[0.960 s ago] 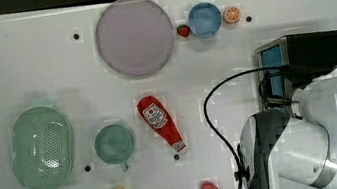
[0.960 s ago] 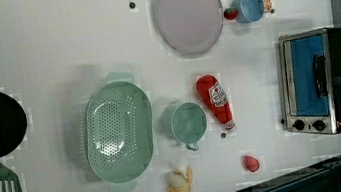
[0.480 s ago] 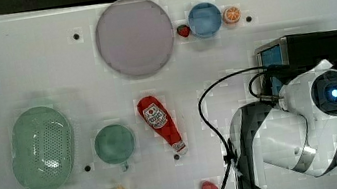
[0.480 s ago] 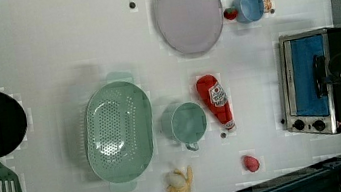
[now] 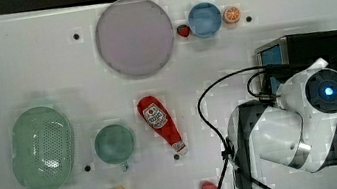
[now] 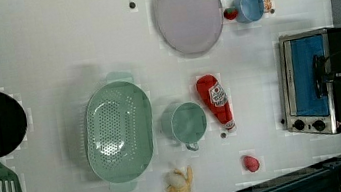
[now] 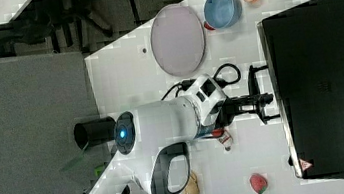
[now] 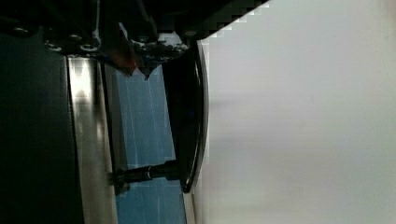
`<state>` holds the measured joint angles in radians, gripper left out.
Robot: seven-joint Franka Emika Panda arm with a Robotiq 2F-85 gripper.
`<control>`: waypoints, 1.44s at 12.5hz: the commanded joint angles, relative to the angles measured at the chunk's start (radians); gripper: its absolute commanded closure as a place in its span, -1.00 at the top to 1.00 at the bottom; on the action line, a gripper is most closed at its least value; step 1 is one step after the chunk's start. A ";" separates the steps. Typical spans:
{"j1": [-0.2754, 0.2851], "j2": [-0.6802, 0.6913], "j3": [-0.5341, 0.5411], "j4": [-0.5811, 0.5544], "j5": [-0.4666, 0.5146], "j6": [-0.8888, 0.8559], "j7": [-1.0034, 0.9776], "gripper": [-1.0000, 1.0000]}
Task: Flap open oven.
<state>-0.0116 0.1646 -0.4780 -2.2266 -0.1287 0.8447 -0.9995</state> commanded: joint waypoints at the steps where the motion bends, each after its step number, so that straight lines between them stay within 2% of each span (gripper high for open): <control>1: 0.019 0.000 0.046 -0.004 -0.019 -0.012 -0.008 -0.65; 9: 0.089 0.040 0.155 -0.048 -0.362 -0.018 0.398 -0.65; 13: 0.132 0.127 0.204 -0.046 -0.469 -0.020 0.607 -0.65; 18: 0.224 0.260 0.212 -0.022 -0.675 -0.027 0.944 -0.65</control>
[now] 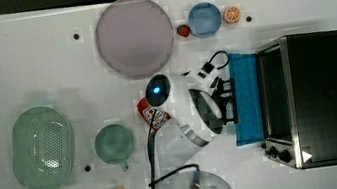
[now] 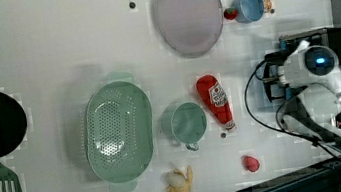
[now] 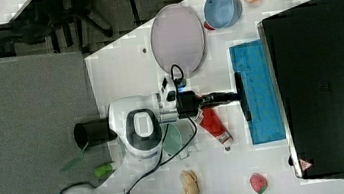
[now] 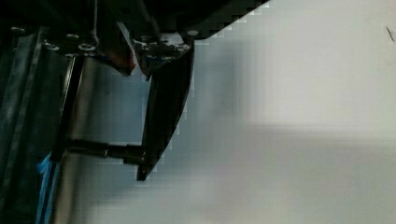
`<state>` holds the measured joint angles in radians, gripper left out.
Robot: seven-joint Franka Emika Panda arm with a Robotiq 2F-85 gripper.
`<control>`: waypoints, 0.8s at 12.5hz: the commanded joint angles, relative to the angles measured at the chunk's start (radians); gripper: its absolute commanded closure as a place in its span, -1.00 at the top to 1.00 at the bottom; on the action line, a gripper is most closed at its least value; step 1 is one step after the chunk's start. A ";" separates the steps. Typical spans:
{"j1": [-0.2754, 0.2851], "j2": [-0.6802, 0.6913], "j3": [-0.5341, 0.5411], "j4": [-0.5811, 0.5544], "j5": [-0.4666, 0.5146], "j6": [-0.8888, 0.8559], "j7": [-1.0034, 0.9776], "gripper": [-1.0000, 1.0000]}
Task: Flap open oven.
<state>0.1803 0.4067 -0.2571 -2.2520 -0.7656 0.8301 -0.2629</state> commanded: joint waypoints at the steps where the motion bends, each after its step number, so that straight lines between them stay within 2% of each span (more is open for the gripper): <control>1: 0.049 0.046 -0.009 0.015 -0.066 -0.023 0.237 -0.65; 6: 0.114 0.158 -0.012 0.067 -0.095 -0.047 0.252 -0.65; 10: 0.114 0.158 -0.018 0.077 -0.092 -0.026 0.252 -0.65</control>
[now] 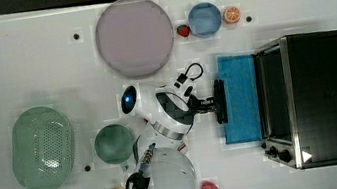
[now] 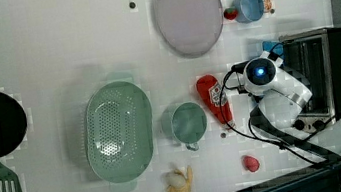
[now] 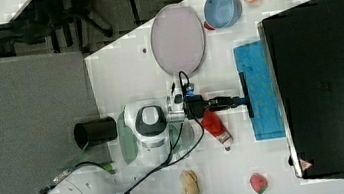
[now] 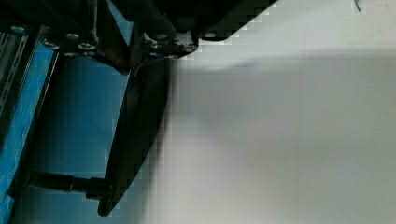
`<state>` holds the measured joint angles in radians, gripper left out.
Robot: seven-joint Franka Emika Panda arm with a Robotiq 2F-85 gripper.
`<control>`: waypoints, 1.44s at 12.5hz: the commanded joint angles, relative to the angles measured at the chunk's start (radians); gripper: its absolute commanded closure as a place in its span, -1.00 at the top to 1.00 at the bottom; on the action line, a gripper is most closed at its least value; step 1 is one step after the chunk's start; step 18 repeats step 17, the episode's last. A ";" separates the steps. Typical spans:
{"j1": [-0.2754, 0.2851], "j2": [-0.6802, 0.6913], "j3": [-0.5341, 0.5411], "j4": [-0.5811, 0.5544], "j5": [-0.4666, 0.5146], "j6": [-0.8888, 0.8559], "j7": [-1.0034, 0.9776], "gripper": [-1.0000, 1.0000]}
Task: Flap open oven.
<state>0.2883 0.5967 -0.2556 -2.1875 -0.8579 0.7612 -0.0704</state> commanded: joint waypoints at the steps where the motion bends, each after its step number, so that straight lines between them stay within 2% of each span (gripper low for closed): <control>1: 0.005 -0.050 -0.023 0.012 0.012 0.061 0.059 -0.65; 4: -0.003 -0.147 -0.029 0.010 0.110 0.087 0.059 -0.65; 9: -0.017 -0.353 -0.031 0.011 0.428 0.075 0.059 -0.65; 13: -0.026 -0.520 -0.032 0.022 0.668 -0.056 0.059 -0.65; 16: -0.027 -0.620 -0.034 0.060 0.778 -0.183 0.060 -0.65; 18: -0.027 -0.650 -0.035 0.075 0.799 -0.216 0.068 -0.65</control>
